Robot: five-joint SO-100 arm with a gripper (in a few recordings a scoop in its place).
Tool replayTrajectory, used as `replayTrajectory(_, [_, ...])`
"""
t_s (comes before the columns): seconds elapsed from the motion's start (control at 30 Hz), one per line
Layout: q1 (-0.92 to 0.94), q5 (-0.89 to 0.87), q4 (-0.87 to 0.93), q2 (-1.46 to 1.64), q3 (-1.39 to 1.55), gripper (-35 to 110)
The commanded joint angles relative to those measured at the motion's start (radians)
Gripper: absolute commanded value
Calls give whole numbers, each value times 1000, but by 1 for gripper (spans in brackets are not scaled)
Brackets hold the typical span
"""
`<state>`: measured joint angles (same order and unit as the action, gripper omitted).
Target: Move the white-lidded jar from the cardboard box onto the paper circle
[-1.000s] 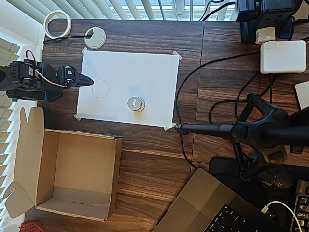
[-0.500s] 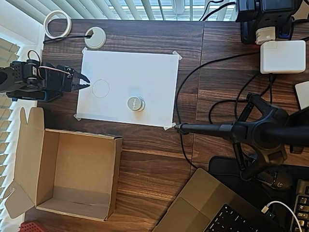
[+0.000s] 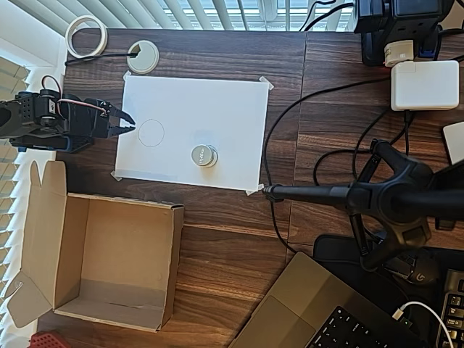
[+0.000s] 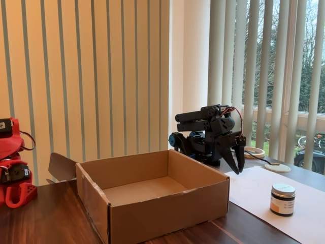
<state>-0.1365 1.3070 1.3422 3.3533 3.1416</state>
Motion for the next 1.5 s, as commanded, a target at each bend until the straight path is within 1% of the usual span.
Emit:
replayTrajectory(0.0, [-18, 5, 43, 60, -12, 1])
replayTrajectory(1.47, [-18, 5, 43, 60, -12, 1])
